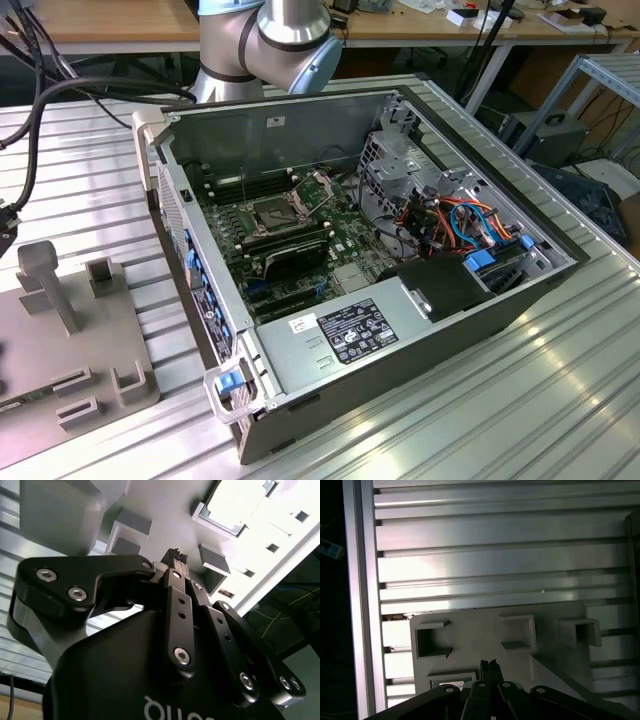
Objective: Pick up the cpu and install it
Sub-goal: 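Reach for the cpu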
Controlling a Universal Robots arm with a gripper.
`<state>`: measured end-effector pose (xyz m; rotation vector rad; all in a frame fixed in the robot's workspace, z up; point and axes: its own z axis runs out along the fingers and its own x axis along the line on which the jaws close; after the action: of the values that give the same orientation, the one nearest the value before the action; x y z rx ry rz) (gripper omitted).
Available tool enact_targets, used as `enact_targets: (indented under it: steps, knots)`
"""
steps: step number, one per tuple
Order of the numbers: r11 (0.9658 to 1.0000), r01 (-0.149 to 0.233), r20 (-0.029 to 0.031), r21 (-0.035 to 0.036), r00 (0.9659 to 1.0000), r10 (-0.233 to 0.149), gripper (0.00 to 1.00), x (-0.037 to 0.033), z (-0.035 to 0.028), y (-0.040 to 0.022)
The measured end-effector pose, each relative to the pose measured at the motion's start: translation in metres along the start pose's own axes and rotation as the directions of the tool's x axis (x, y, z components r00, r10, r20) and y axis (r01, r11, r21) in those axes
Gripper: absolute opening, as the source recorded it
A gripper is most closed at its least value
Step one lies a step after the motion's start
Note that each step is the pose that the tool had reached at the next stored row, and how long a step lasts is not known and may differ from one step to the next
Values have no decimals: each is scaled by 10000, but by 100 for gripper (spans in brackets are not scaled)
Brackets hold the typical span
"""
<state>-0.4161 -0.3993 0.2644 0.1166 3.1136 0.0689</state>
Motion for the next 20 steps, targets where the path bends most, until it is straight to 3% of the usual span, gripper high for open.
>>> enact_targets:
  steps: [13,18,19,20]
  knots:
    - [10000,-2,-1,1,10000,2,11,228,83,-21]
    - [10000,-2,-13,9,10000,2,11,234,88,-21]
    - [10000,-6,-79,13,10000,6,11,234,91,-21]
    - [10000,-13,-271,28,9996,14,11,235,95,-22]
